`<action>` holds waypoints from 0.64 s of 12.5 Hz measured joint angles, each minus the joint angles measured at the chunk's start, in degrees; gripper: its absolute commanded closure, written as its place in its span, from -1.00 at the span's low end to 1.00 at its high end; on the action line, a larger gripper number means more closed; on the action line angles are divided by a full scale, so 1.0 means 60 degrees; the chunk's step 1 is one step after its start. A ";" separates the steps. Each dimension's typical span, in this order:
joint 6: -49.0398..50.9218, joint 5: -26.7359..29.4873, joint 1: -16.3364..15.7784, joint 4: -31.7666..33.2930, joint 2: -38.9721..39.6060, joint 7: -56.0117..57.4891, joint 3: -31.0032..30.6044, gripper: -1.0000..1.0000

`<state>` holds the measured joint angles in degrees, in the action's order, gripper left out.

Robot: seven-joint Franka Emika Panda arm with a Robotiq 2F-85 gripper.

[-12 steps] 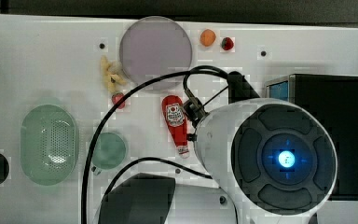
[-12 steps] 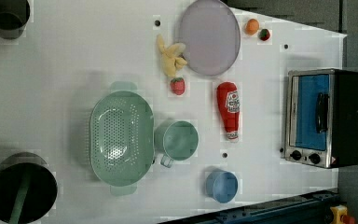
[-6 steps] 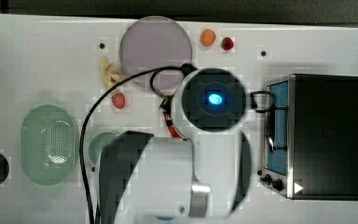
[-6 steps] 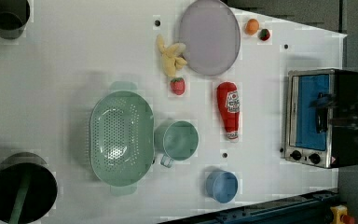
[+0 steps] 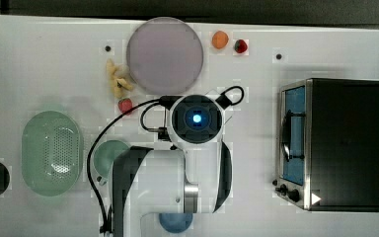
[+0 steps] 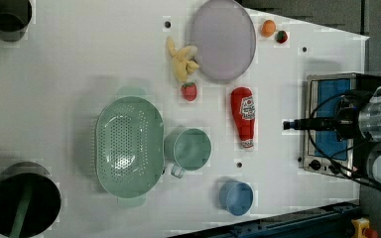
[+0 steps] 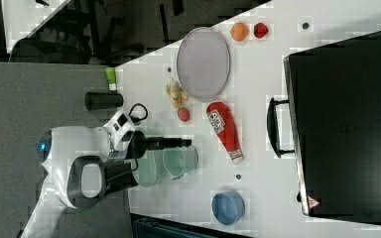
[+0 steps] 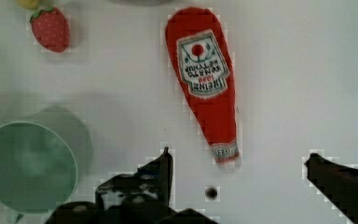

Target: Pick Ketchup from the table and place it in strainer.

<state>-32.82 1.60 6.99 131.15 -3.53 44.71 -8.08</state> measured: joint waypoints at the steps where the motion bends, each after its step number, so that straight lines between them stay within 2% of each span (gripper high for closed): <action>1: -0.0527 0.0031 -0.0024 0.0075 0.0163 0.0438 0.0036 -1.00; 4: -0.1874 -0.0220 -0.0023 0.0205 0.0944 0.1175 0.0131 -1.00; 8: -0.2742 -0.0907 0.0013 0.0354 0.2332 0.1403 0.0134 -1.00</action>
<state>-49.27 -3.85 7.07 133.28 10.46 53.13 -7.27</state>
